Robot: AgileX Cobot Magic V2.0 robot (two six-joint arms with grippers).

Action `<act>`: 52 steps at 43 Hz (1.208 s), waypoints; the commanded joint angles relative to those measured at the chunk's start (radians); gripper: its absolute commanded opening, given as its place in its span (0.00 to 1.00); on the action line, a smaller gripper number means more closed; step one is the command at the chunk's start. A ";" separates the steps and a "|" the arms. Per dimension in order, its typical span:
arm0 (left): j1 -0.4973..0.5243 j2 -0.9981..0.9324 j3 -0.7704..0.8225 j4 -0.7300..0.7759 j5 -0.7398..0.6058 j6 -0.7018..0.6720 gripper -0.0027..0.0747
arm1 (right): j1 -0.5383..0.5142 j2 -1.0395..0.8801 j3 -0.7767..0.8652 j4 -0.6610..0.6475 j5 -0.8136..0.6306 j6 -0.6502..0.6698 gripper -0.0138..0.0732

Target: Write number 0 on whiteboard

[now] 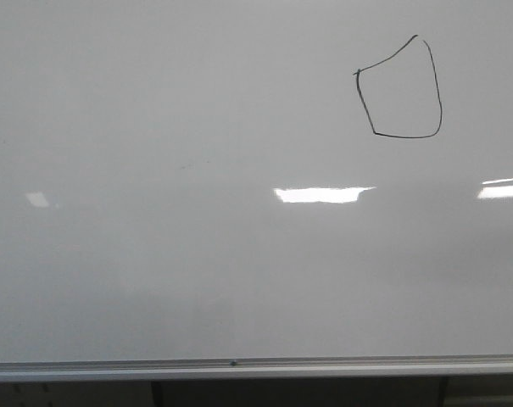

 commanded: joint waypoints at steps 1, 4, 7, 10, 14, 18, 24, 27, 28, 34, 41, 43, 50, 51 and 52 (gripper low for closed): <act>0.000 -0.020 0.022 -0.001 -0.078 -0.008 0.01 | -0.019 -0.030 0.015 -0.029 -0.065 0.025 0.09; 0.000 -0.020 0.022 -0.001 -0.078 -0.008 0.01 | -0.019 -0.053 0.043 -0.030 -0.064 0.026 0.09; 0.000 -0.020 0.022 -0.001 -0.078 -0.008 0.01 | -0.019 -0.078 0.069 -0.030 -0.064 0.026 0.09; 0.000 -0.020 0.022 -0.001 -0.078 -0.008 0.01 | -0.019 -0.103 0.096 -0.030 -0.065 0.026 0.09; 0.000 -0.020 0.022 -0.001 -0.078 -0.008 0.01 | -0.019 -0.126 0.097 -0.039 -0.025 0.032 0.09; 0.000 -0.020 0.022 -0.001 -0.078 -0.008 0.01 | -0.019 -0.125 0.097 -0.040 -0.008 0.033 0.09; 0.000 -0.020 0.022 -0.001 -0.078 -0.008 0.01 | -0.019 -0.125 0.097 -0.038 -0.008 0.033 0.09; 0.000 -0.020 0.022 -0.001 -0.078 -0.008 0.01 | -0.019 -0.125 0.097 -0.038 -0.008 0.033 0.09; 0.000 -0.020 0.022 -0.001 -0.078 -0.008 0.01 | -0.019 -0.125 0.097 -0.038 -0.008 0.033 0.09; 0.000 -0.020 0.022 -0.001 -0.078 -0.008 0.01 | -0.019 -0.125 0.097 -0.038 -0.008 0.033 0.09; 0.000 -0.020 0.022 -0.001 -0.078 -0.008 0.01 | -0.019 -0.125 0.097 -0.038 -0.008 0.033 0.09; 0.000 -0.020 0.022 -0.001 -0.078 -0.008 0.01 | -0.019 -0.125 0.097 -0.038 -0.008 0.033 0.09; 0.000 -0.020 0.022 -0.001 -0.078 -0.008 0.01 | -0.019 -0.125 0.097 -0.038 -0.008 0.033 0.09; 0.000 -0.020 0.022 -0.001 -0.078 -0.008 0.01 | -0.019 -0.125 0.097 -0.038 -0.008 0.033 0.09; 0.000 -0.020 0.022 -0.001 -0.078 -0.008 0.01 | -0.019 -0.125 0.097 -0.038 -0.008 0.033 0.09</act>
